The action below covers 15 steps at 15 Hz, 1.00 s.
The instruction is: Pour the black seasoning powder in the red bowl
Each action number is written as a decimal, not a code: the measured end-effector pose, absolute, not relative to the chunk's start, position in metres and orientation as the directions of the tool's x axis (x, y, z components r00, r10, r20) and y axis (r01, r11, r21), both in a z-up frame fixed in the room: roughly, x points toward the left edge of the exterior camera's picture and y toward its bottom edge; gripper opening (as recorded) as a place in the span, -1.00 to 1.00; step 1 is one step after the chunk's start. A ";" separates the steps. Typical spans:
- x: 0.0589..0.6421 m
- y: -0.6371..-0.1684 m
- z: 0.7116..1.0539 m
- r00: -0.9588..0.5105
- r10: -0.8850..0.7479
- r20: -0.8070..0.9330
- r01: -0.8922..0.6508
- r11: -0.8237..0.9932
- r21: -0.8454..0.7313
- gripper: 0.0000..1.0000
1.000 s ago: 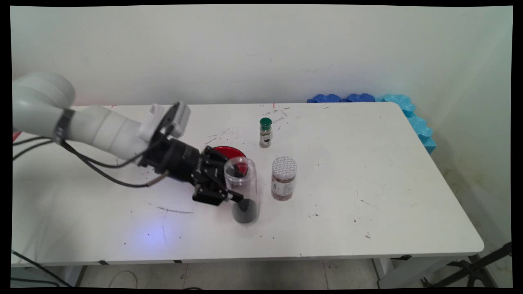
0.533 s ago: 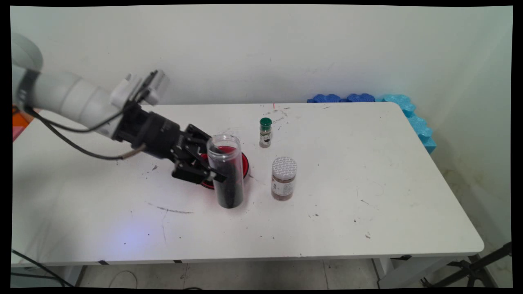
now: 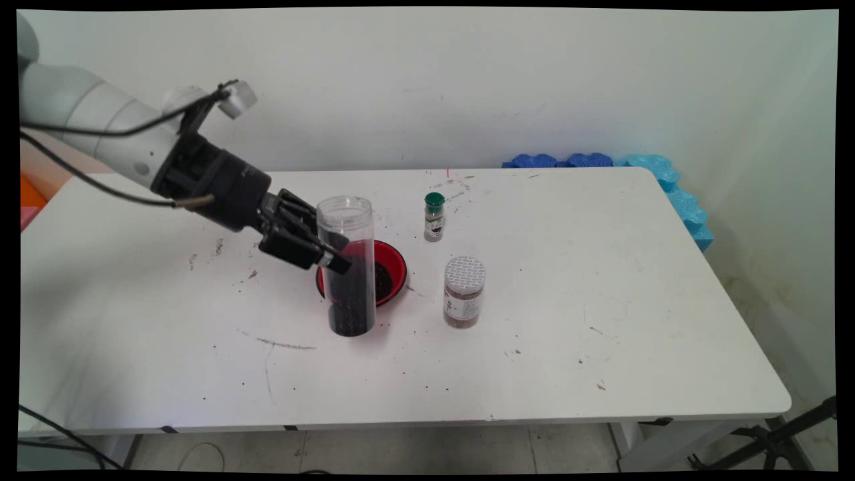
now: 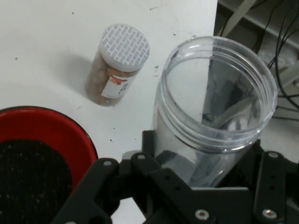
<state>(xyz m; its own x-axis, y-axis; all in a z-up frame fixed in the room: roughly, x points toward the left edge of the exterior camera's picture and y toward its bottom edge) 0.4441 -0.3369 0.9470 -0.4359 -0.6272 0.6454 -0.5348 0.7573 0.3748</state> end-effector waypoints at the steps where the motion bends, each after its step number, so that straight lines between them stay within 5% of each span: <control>1: 0.446 -0.339 0.950 -0.420 -0.650 0.633 -0.545 0.739 0.397 -1.00; 15: 0.469 -0.358 0.941 -0.078 -0.955 0.285 -0.670 0.262 0.695 -1.00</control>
<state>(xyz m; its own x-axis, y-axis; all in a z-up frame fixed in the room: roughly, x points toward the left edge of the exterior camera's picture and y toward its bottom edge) 0.4691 -0.3584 0.9411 -0.0777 -0.9553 0.2853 -0.6701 0.2619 0.6945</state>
